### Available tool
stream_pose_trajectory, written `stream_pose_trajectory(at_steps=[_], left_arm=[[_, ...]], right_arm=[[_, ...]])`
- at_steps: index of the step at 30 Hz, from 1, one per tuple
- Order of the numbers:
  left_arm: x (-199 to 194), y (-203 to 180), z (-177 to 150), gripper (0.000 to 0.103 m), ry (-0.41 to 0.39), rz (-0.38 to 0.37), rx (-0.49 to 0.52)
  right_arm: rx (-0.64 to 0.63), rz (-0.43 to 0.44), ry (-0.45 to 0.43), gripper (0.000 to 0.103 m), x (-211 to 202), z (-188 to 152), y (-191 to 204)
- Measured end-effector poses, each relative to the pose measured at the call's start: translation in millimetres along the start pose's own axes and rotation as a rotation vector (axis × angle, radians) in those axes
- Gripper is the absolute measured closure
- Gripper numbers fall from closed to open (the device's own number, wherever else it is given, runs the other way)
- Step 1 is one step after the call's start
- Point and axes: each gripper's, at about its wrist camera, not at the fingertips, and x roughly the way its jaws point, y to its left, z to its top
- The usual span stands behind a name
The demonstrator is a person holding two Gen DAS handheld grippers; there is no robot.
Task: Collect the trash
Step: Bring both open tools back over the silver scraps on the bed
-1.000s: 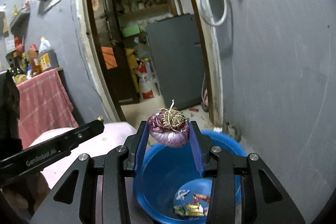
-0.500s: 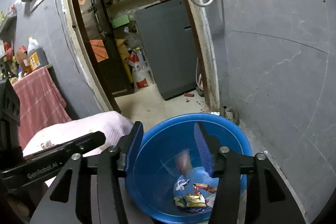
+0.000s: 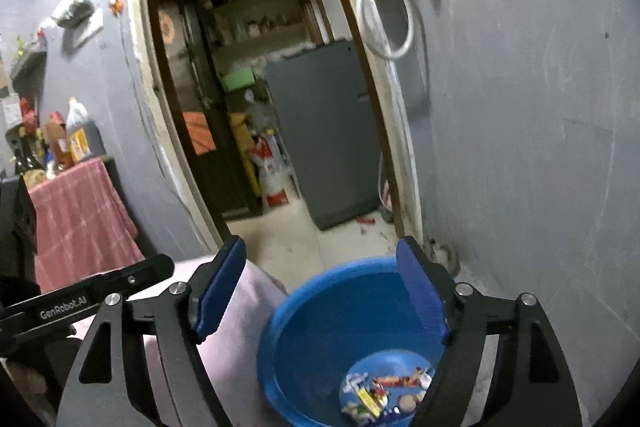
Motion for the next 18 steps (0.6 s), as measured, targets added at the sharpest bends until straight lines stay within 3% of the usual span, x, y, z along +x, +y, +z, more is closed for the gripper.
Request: stream_pose_trajectory(at_steps=[5, 7, 9, 18], left_arm=[[-39.7, 14.2, 8.4, 0.008, -0.13, 0.09, 0.045], [-56.5, 19.5, 7.3, 0.004, -0.193, 0.135, 0.068], [-70.6, 24.8, 6.8, 0.003, -0.231, 0.17, 0.095], [-113.2, 58.9, -3.4, 0.002, -0.319, 0.29, 0.126]], right_arm=[[-0.063, 0.011, -0.087, 0.016, -17.1, 10.3, 23.6], [-0.083, 0.02, -0.121, 0.011, -23.3, 13.6, 34.1], [-0.092, 0.032, -0.139, 0.0, -26.1, 15.2, 41.8], [-0.144, 0.097, -0.197, 0.0, -31.0, 16.6, 87.2]])
